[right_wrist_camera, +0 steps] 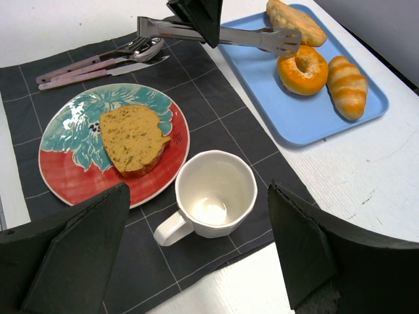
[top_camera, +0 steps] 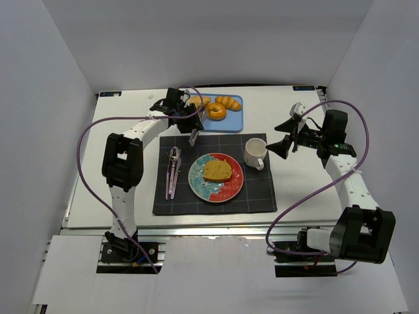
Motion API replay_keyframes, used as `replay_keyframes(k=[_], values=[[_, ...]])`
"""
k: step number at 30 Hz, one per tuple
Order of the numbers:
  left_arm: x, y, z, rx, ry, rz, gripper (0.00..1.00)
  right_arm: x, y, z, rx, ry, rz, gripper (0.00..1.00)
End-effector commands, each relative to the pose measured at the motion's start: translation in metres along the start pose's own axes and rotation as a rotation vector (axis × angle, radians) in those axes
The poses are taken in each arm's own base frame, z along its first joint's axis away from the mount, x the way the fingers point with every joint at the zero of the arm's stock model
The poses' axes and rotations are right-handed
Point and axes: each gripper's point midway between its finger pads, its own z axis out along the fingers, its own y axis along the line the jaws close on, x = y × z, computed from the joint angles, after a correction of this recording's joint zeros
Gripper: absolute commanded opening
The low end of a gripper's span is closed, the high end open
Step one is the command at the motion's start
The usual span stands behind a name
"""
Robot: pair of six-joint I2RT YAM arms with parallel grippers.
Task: Place the bread
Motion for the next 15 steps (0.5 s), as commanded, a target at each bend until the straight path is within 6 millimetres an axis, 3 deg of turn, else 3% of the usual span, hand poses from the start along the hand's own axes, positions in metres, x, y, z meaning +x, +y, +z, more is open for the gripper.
replay_keyframes(k=[1,7,15], values=[[-0.027,-0.033,-0.019,0.093,-0.076,0.012,0.53,-0.005,0.004,-0.002,-0.012,-0.021,-0.019,0.89],[-0.033,-0.047,-0.029,0.167,-0.103,-0.029,0.53,-0.005,0.006,-0.002,-0.017,-0.025,-0.017,0.89],[-0.029,-0.041,-0.022,0.162,-0.080,-0.074,0.54,-0.006,0.006,-0.002,-0.016,-0.027,-0.020,0.89]])
